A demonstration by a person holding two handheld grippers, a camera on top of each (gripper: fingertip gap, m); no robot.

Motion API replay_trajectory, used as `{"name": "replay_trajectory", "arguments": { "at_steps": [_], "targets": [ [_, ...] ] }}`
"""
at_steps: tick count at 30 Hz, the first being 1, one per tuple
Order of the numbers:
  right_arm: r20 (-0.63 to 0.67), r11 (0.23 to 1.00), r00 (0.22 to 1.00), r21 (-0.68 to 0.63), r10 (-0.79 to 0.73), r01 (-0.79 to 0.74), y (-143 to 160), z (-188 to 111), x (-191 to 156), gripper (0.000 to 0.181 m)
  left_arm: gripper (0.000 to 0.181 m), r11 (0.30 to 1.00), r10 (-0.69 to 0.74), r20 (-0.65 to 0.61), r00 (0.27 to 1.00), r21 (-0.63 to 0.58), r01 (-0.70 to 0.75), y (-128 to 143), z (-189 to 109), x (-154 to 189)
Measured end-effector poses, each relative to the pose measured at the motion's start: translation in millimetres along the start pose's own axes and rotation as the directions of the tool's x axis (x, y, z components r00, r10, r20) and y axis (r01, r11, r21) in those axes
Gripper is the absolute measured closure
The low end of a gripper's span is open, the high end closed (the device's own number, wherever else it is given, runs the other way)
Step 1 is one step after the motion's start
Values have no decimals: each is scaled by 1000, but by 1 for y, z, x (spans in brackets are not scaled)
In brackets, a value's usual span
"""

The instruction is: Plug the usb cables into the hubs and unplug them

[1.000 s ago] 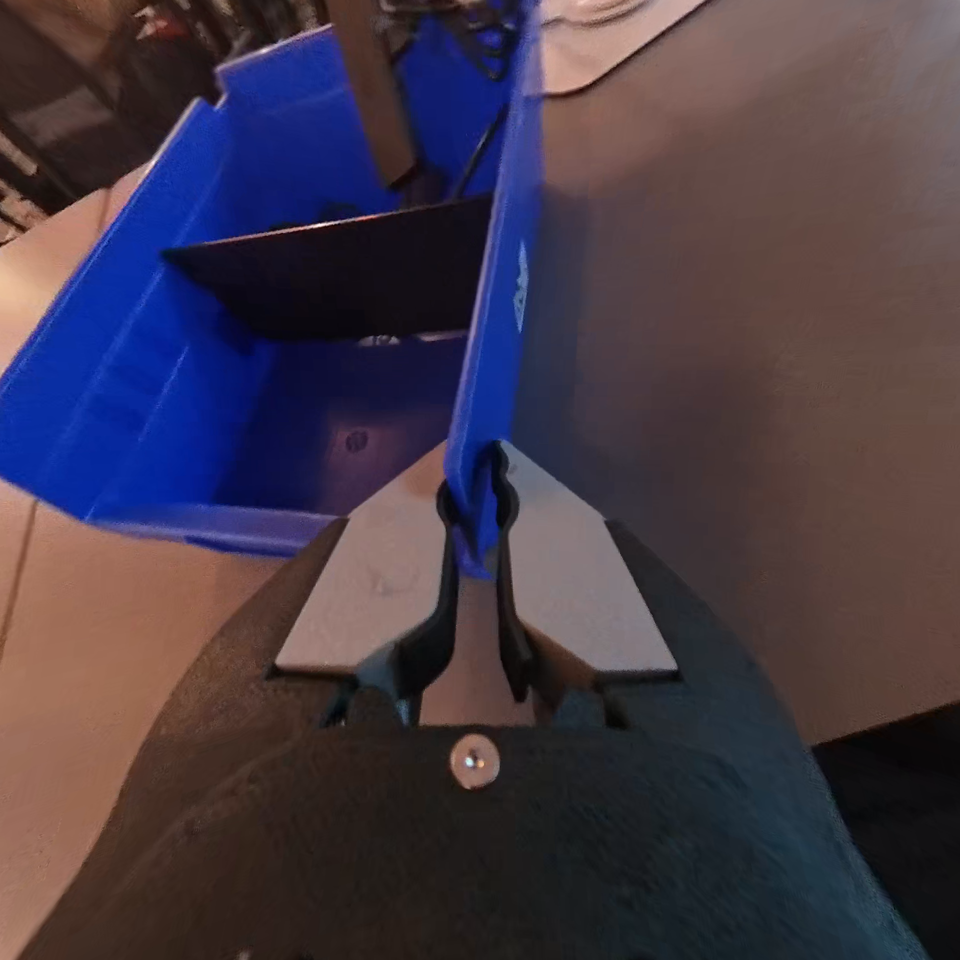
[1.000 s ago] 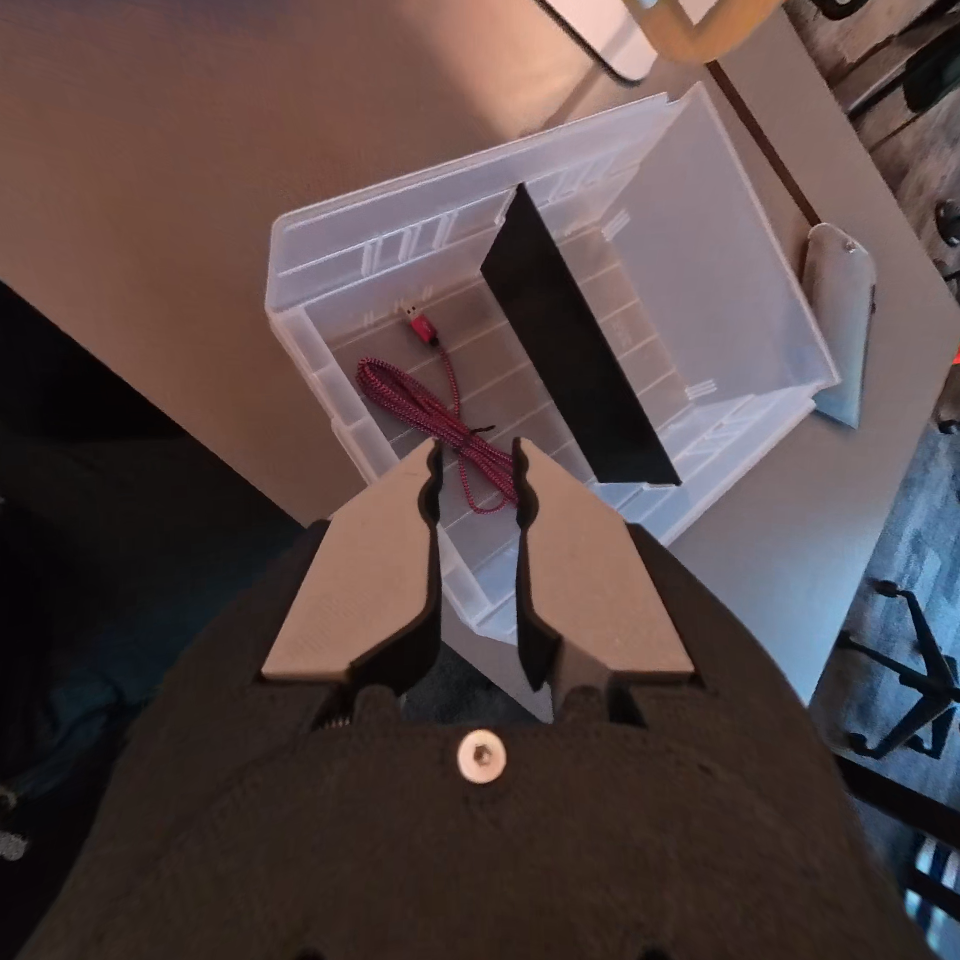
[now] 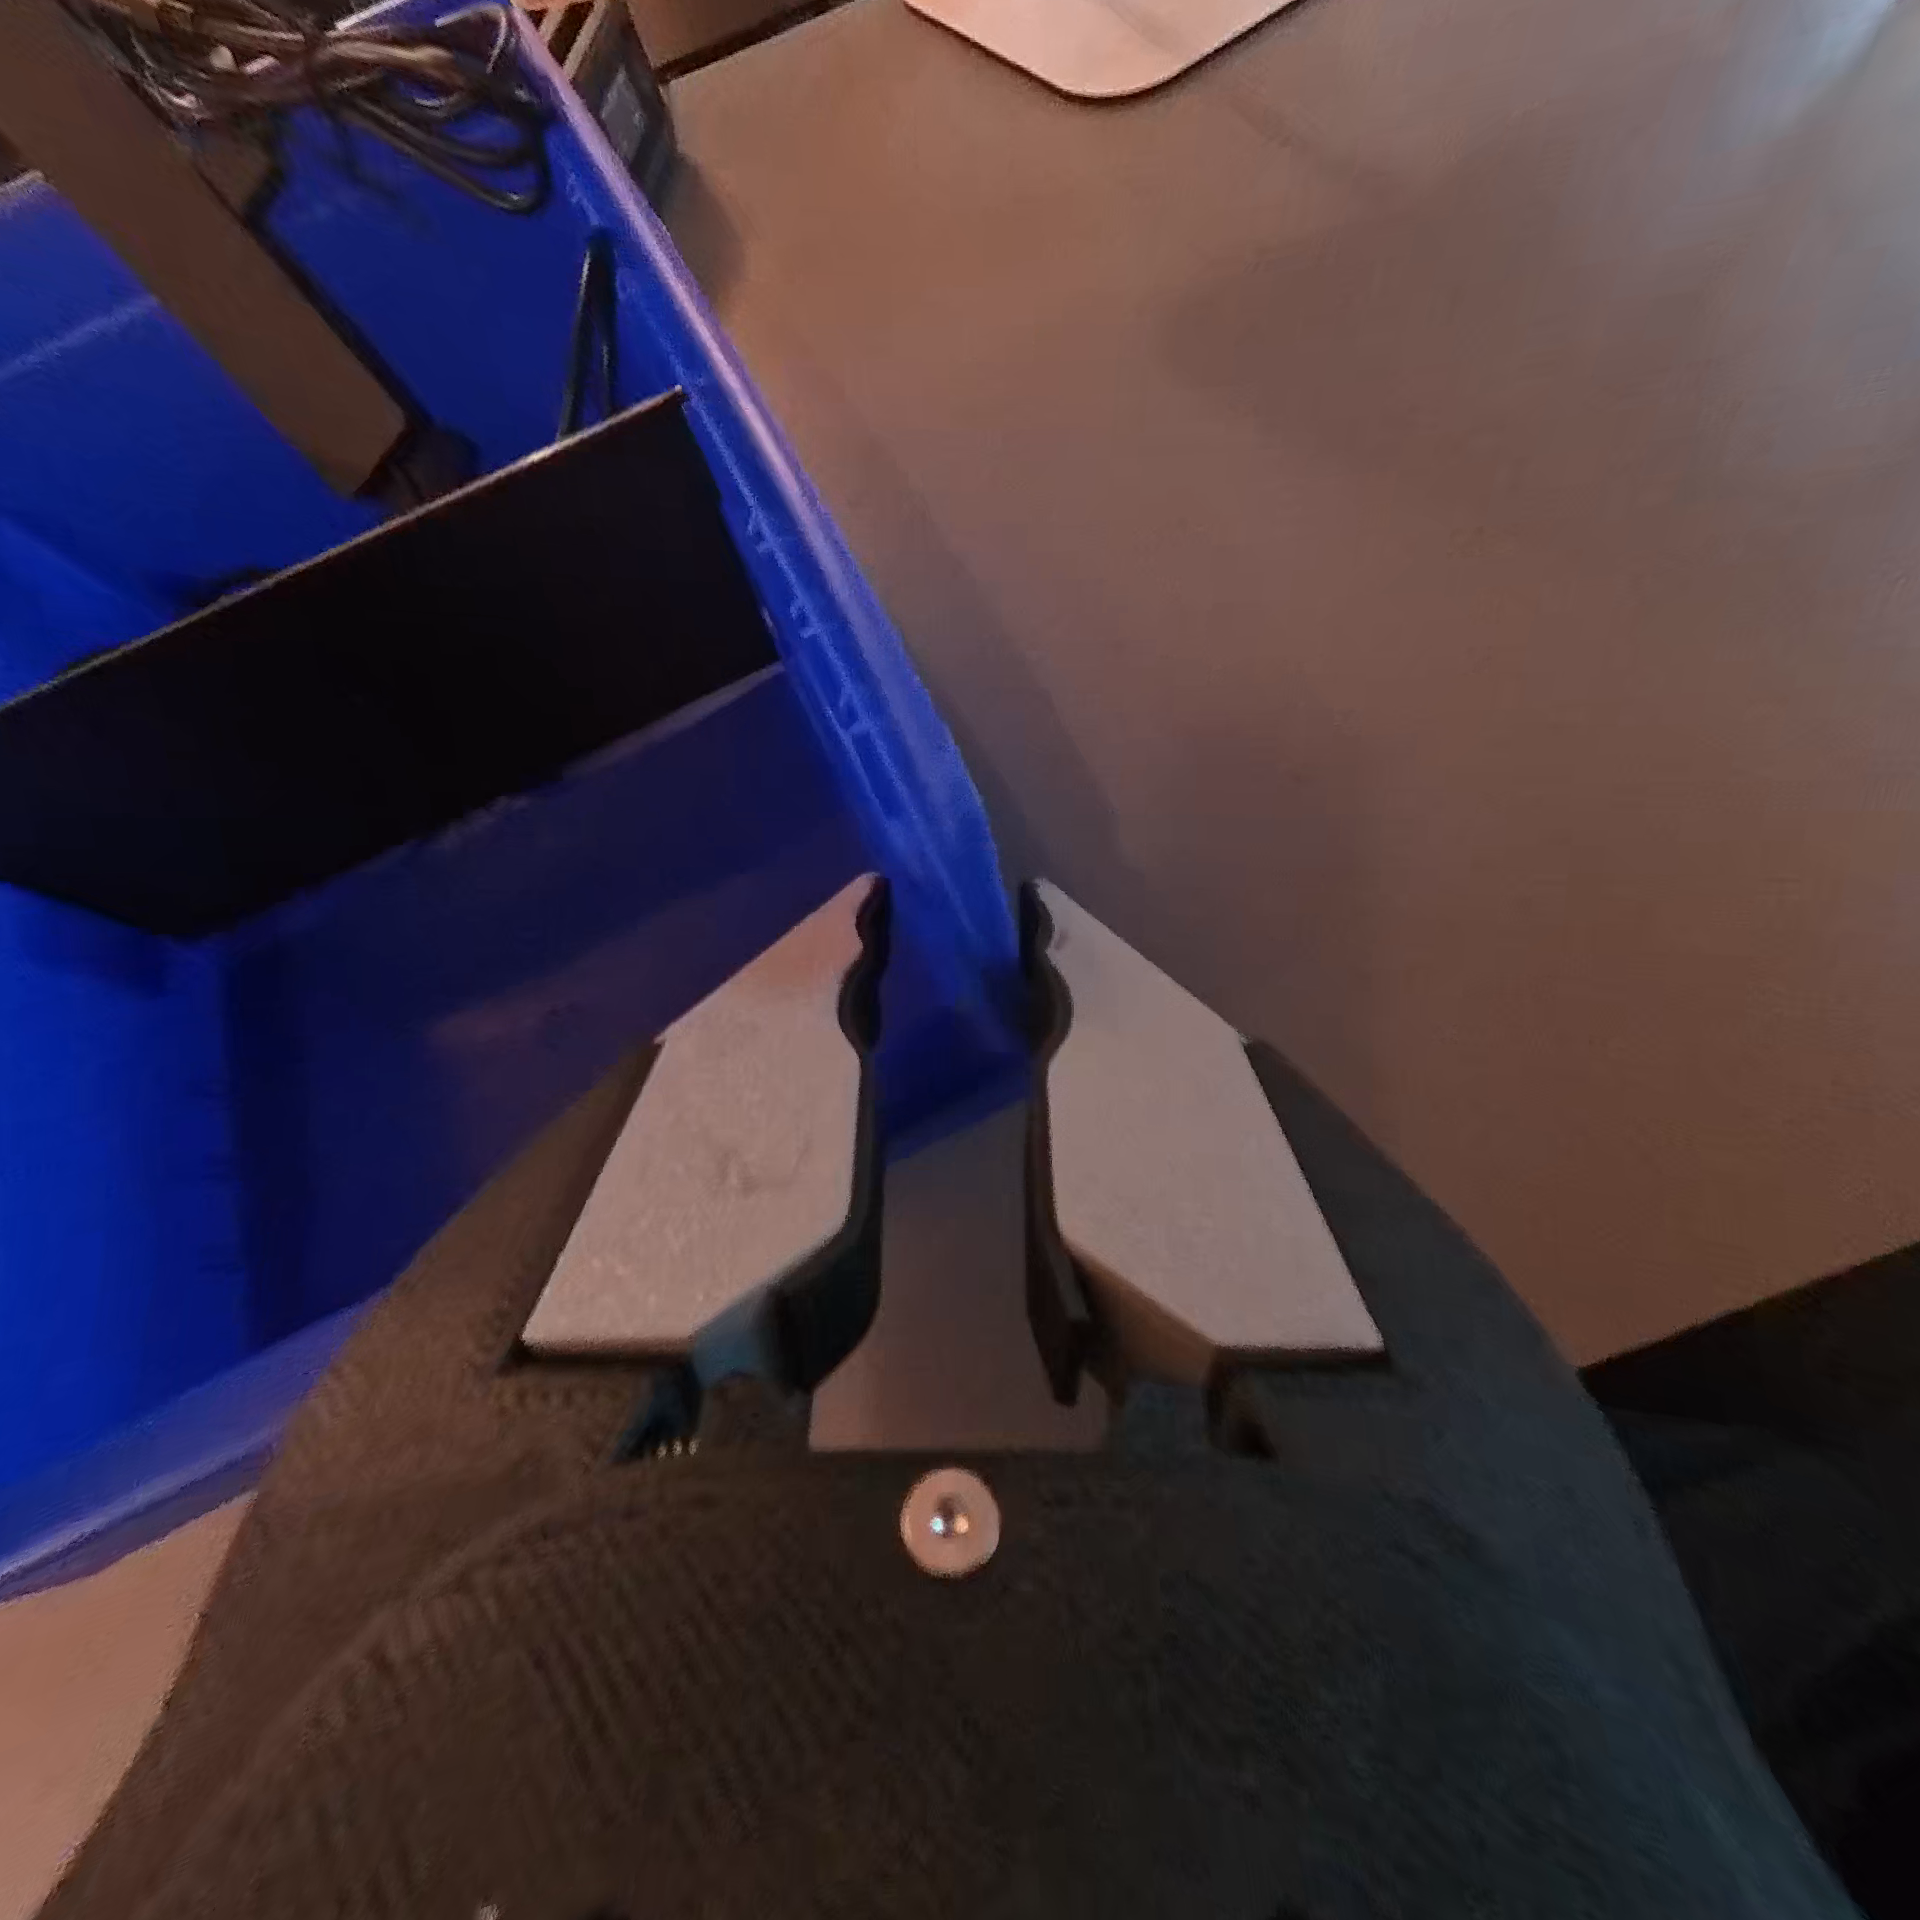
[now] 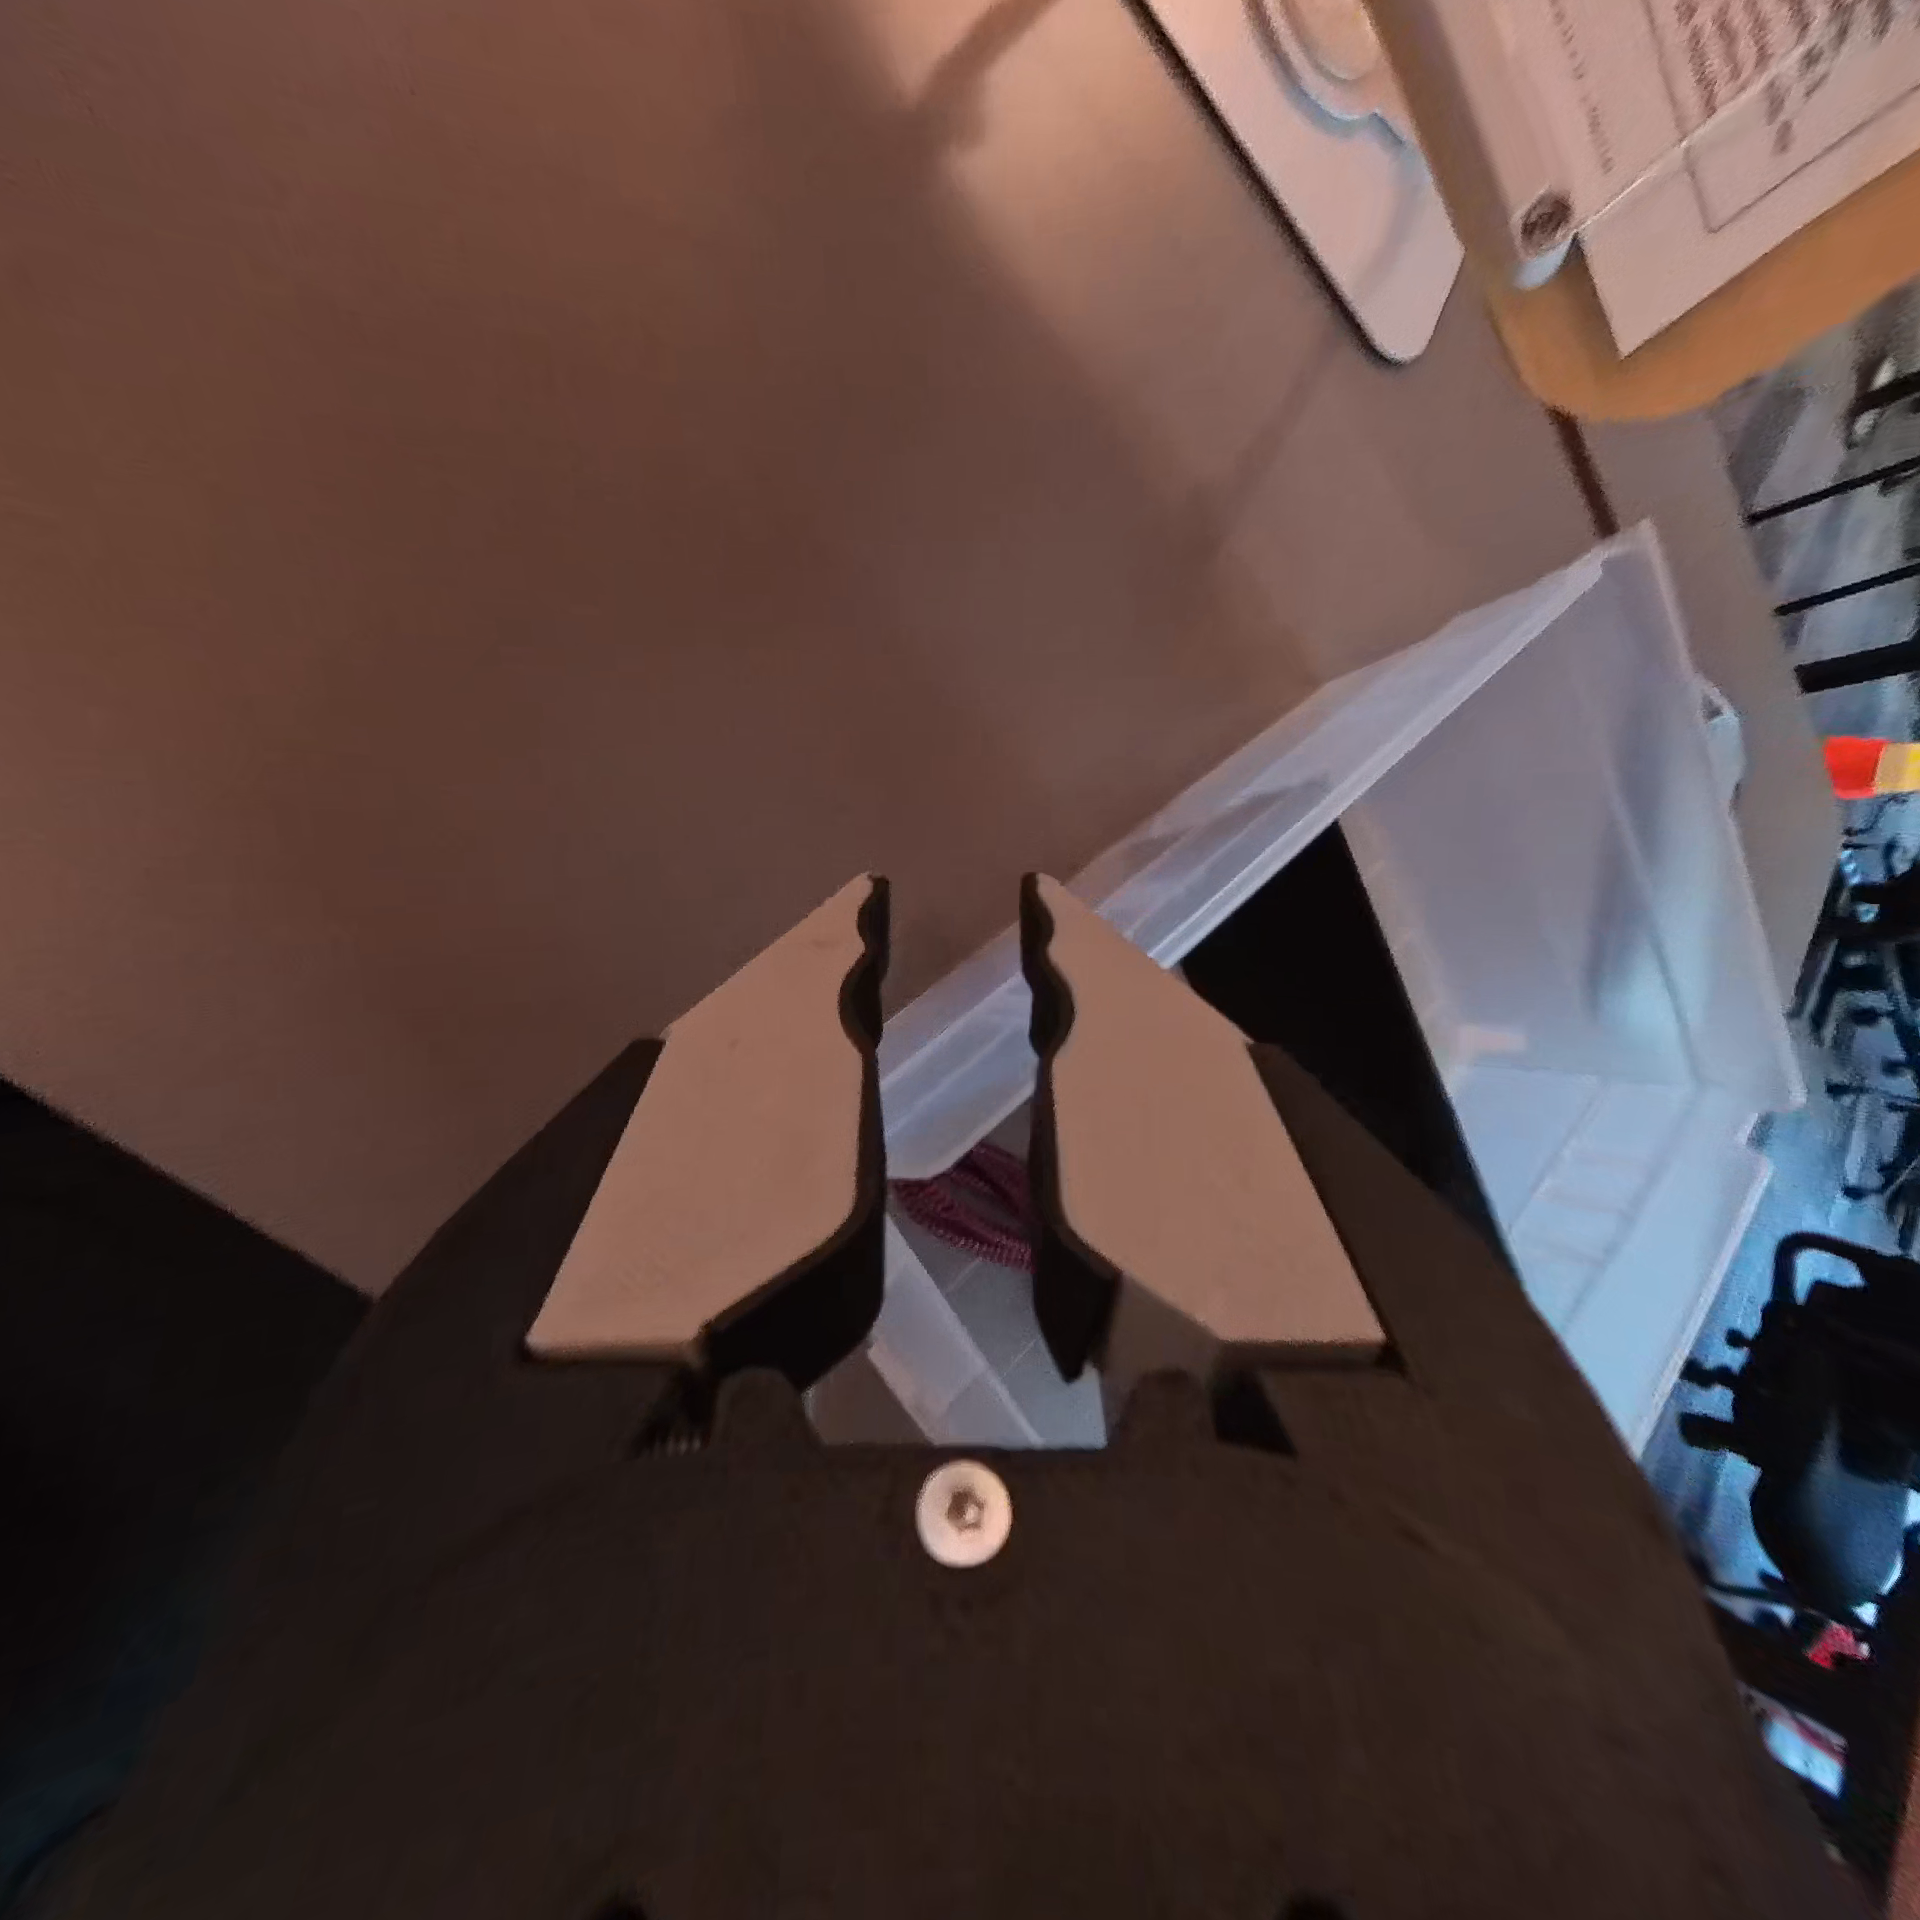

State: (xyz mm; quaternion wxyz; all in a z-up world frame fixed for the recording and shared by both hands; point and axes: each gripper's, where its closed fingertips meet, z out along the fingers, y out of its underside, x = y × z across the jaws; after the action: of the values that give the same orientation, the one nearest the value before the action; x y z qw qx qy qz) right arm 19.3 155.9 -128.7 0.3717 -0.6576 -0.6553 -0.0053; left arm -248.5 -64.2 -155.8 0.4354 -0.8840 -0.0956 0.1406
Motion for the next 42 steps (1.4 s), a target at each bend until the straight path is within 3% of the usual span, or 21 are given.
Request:
{"name": "replay_trajectory", "arguments": {
  "at_steps": [4,6,9,13,21,25,30,33,37,39,42],
  "targets": [
    [2,991,1000,-129,24,-23,39,-10,18,166,159,999,47,-10,999,-4,-47,6,0,4],
    [56,989,997,-144,51,-42,51,-16,19,150,158,999,50,-12,999,-15,-50,9,0,4],
    [133,990,981,-34,139,-135,43,-33,24,146,156,1000,29,-31,999,-3,-29,8,-2,6],
    [122,969,969,96,217,-229,34,-54,48,144,153,1000,31,-38,999,8,-30,5,-2,9],
    [96,943,958,174,270,-284,34,-79,66,142,161,997,72,-4,997,6,-72,5,3,8],
    [111,942,969,235,219,-239,19,-92,56,145,136,994,104,-89,991,-33,-107,8,3,25],
    [93,951,969,188,231,-245,29,-83,60,139,133,998,53,-65,997,-29,-55,3,-3,24],
    [99,942,950,135,295,-306,41,-75,66,123,130,999,50,-57,997,-10,-50,-4,-13,22],
    [158,919,931,170,330,-355,32,-71,62,110,118,998,60,-53,997,-6,-60,-11,-20,24],
    [193,923,924,142,329,-358,32,-59,53,100,118,998,63,-37,997,9,-62,-17,-21,24],
    [184,929,916,33,357,-368,45,-27,46,101,118,996,75,-9,997,47,-75,-26,-25,25]
  ]
}}
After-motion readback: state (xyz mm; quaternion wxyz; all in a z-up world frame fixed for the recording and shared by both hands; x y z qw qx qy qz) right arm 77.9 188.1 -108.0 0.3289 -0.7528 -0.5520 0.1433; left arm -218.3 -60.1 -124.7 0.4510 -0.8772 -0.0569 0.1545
